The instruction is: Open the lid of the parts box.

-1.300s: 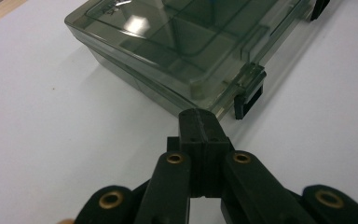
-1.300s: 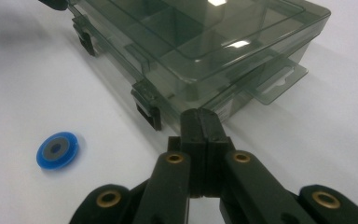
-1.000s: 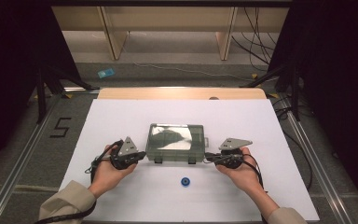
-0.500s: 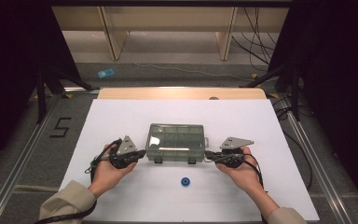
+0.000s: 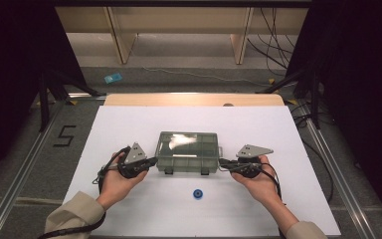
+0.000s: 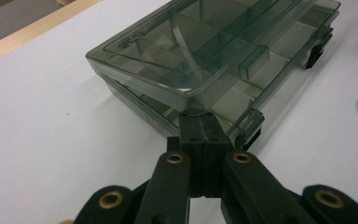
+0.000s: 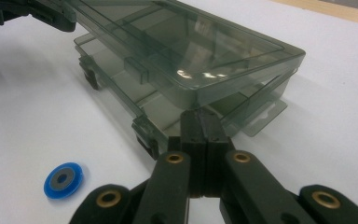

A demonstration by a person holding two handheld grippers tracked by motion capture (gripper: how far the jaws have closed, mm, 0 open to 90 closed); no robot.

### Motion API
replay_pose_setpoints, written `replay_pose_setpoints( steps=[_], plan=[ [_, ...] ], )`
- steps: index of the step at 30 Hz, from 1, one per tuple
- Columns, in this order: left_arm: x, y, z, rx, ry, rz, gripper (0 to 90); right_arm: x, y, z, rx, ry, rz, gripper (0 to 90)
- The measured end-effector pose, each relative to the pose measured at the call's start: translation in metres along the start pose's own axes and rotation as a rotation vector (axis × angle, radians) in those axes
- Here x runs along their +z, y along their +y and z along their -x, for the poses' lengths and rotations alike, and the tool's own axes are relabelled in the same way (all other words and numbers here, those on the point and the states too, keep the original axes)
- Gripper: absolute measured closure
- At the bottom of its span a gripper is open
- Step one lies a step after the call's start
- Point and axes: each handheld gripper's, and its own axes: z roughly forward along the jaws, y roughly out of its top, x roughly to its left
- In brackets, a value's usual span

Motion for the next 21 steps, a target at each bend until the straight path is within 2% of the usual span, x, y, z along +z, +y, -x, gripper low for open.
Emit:
replay_pose_setpoints(
  steps=[6, 7, 10, 12, 13, 14, 16, 18, 19, 21],
  plan=[
    [0.0, 0.0016, 0.0008, -0.025, 0.013, 0.028, 89.8, -0.0007, 0.0018, 0.001, 0.005, -0.002, 0.026, 90.0],
    [-0.0012, 0.0022, -0.0006, -0.011, 0.007, 0.015, 89.8, -0.0007, 0.002, 0.001, 0.006, -0.002, 0.028, 90.0],
    [-0.0019, 0.0035, -0.0009, -0.014, 0.014, 0.022, 89.9, -0.0019, 0.0029, 0.0005, 0.015, 0.001, 0.024, 90.0],
    [-0.0024, 0.0044, -0.0018, -0.003, 0.017, 0.023, 89.8, -0.0014, 0.0034, 0.0016, 0.008, -0.002, 0.042, 90.0],
    [-0.0025, 0.0049, -0.002, -0.011, 0.009, 0.023, 89.8, -0.0027, 0.0043, 0.0019, 0.013, 0.0, 0.039, 90.0],
    [-0.0012, 0.0049, -0.0004, -0.04, 0.017, 0.046, 89.8, -0.0027, 0.0043, 0.0019, 0.013, 0.0, 0.039, 90.0],
    [-0.0021, 0.0062, -0.0019, -0.027, 0.016, 0.044, 89.9, -0.0029, 0.0052, 0.0018, 0.023, 0.0, 0.05, 90.0],
    [-0.0029, 0.0069, -0.0029, -0.017, 0.023, 0.038, 89.8, -0.0036, 0.0063, 0.0033, 0.01, -0.002, 0.057, 90.0],
    [-0.0021, 0.0071, -0.002, -0.033, 0.023, 0.05, 89.8, -0.0036, 0.0063, 0.0033, 0.01, -0.002, 0.057, 90.0],
    [-0.0029, 0.0078, -0.0033, -0.018, 0.025, 0.04, 89.8, -0.0021, 0.0072, 0.0035, 0.013, 0.002, 0.085, 90.0]
  ],
)
